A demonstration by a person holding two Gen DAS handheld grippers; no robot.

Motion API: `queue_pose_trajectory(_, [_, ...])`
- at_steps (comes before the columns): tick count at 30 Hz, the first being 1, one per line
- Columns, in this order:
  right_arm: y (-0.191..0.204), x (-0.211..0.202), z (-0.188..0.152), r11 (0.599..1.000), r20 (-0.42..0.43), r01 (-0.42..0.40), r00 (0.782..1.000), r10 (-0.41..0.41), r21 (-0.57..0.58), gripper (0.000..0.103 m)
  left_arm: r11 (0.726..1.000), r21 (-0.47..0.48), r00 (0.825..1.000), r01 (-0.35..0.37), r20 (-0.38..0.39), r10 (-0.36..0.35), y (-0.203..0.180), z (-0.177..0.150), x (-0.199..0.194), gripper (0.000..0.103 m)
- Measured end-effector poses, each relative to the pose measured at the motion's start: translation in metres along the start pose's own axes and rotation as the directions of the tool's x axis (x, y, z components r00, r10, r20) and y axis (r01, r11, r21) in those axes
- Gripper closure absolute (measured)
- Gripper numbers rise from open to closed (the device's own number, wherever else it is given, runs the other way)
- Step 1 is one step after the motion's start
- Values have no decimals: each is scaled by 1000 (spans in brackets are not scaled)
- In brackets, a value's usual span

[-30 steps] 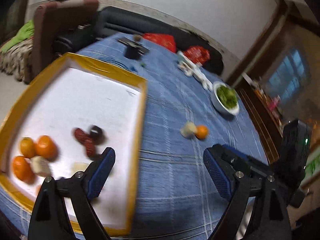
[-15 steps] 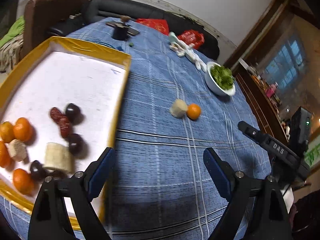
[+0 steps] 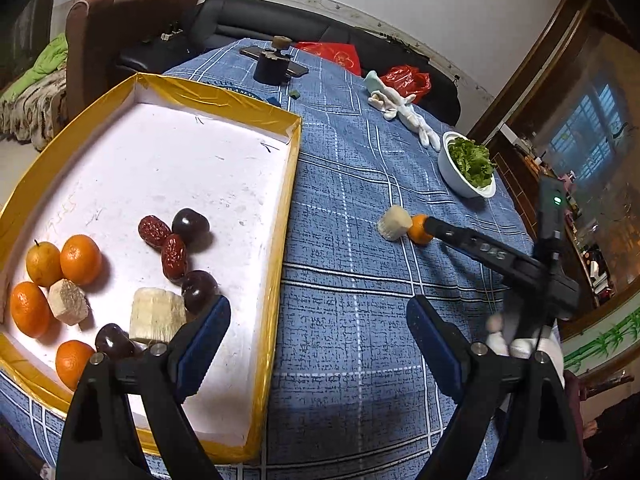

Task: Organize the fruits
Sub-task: 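Grasp the last yam chunk with the left tool while the right tool grasps the orange, then place the yam chunk and orange in the tray and open both tools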

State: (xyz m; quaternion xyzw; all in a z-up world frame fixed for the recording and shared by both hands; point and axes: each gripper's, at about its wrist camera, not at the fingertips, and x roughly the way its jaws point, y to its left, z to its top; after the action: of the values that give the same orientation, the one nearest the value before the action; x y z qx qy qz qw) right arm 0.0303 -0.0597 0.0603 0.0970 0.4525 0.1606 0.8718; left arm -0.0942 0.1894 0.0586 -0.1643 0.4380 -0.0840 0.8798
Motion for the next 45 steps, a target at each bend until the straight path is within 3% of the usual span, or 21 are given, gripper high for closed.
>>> queue_pose_trajectory(7, [-4,14,-1,1000,-5,-14,1000,14,6,46,999,27,999,-19,-24,20,-12,1,15,14])
queue_pose_trajectory(8, [-6,13,-1,1000,-9,-24,1000,24,12,59,999,34,999,-20,-31,21,-15,1,18,14])
queue_pose_trajectory(9, [-7,13,-1,999,-9,-30,1000,30,18,63,999,43,999,-21,-40,23,-20,2,23,14])
queue_pose_trajectory(15, [-21,-4,0,994,29,-76,997,74,82,63,995,71,996,-75,-42,78,-36,13,35,14])
queue_pose_trajectory(22, [-41,-23,3,985,77,-99,993,88,140,63,977,182,994,-109,39,104,-73,29,30,14])
queue_pose_trajectory(29, [-44,-27,4,982,86,-109,992,97,153,63,947,298,990,-122,-38,139,-102,40,97,14])
queue_pose_trajectory(33, [-45,-30,3,982,89,-114,991,101,149,63,923,353,985,-151,-27,172,-112,44,127,15])
queue_pose_trajectory(36, [-43,-31,3,984,89,-107,991,95,142,63,922,355,981,-152,-63,186,-110,48,146,31])
queue_pose_trajectory(38, [-42,-30,4,984,86,-107,992,96,141,63,924,347,977,-159,-80,198,-107,48,155,50])
queue_pose_trajectory(42, [-41,-24,4,985,76,-103,993,93,139,63,928,337,980,-159,-58,190,-105,49,152,74])
queue_pose_trajectory(45, [-40,-22,4,986,70,-99,994,90,137,63,939,303,982,-160,-47,182,-100,49,144,73])
